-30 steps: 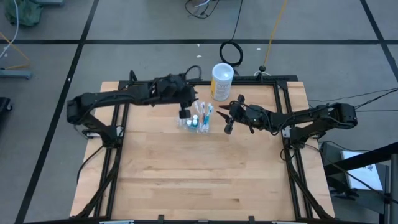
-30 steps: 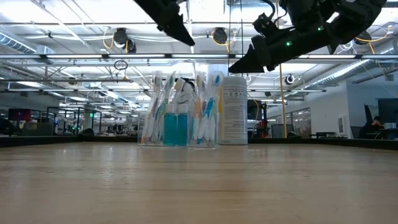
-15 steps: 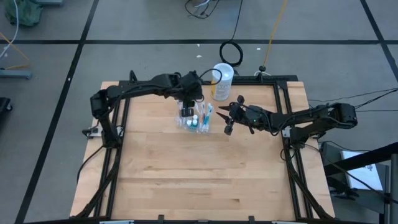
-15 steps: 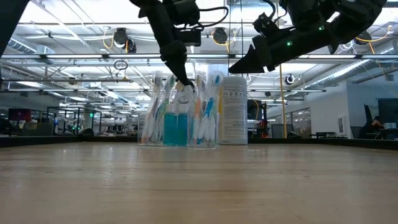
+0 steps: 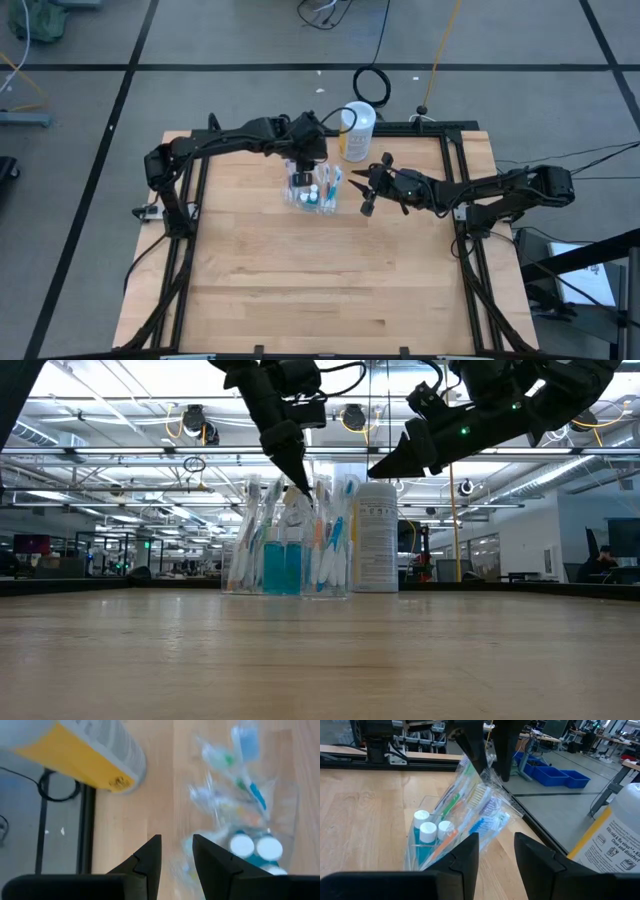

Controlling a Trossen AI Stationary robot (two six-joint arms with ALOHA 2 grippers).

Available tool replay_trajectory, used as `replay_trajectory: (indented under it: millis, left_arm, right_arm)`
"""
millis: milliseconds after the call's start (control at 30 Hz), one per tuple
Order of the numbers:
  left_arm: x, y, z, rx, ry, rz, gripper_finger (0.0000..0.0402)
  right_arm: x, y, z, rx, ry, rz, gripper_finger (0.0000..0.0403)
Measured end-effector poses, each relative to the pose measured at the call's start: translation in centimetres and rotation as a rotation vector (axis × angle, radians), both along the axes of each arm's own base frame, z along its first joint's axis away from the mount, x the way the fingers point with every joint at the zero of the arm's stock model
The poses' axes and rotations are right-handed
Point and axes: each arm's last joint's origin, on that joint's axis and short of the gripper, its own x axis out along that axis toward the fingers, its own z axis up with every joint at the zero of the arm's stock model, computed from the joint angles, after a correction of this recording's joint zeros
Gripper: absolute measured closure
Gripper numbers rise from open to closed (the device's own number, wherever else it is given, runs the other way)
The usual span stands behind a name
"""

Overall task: Pick & Place toothbrushing station
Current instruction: Adjust the toothbrushes into the transparent organizer

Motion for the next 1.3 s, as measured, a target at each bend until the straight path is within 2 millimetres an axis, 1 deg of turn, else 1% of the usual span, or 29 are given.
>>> replay_trajectory:
  millis: [200, 333, 500, 867, 967, 1133, 1200, 1300]
  left_arm:
    - [0.23, 0.16, -0.12, 0.002, -0.014, 0.0, 0.0284]
    - [0.28, 0.23, -0.6, -0.05, -0.015, -0.021, 0.0284]
    - [0.31, 0.13, -0.59, -0.059, -0.019, -0.028, 0.0284]
    - [-0.07, 0.28, -0.79, -0.061, 0.018, 0.037, 0.0287]
    - [-0.12, 0.3, -0.81, -0.061, 0.023, 0.038, 0.0313]
    - [-0.13, 0.3, -0.82, -0.06, 0.024, 0.035, 0.0387]
    - [-0.13, 0.3, -0.81, -0.06, 0.024, 0.036, 0.0394]
    - [-0.09, 0.17, -0.82, -0.053, 0.028, 0.024, 0.0383]
  right_arm:
    - [0.0, 0.01, 0.0, 0.0, 0.0, 0.0, 0.0287]
    - [0.0, 0.01, 0.0, 0.0, 0.0, 0.0, 0.0287]
    - [0.0, 0.0, 0.0, 0.0, 0.0, 0.0, 0.0287]
    - [0.0, 0.0, 0.0, 0.0, 0.0, 0.0, 0.0287]
    - [0.0, 0.01, 0.0, 0.0, 0.0, 0.0, 0.0287]
    - [0.0, 0.0, 0.0, 0.0, 0.0, 0.0, 0.0287]
    - [0.0, 0.0, 0.0, 0.0, 0.0, 0.0, 0.0287]
    - [0.0, 0.01, 0.0, 0.0, 0.0, 0.0, 0.0287]
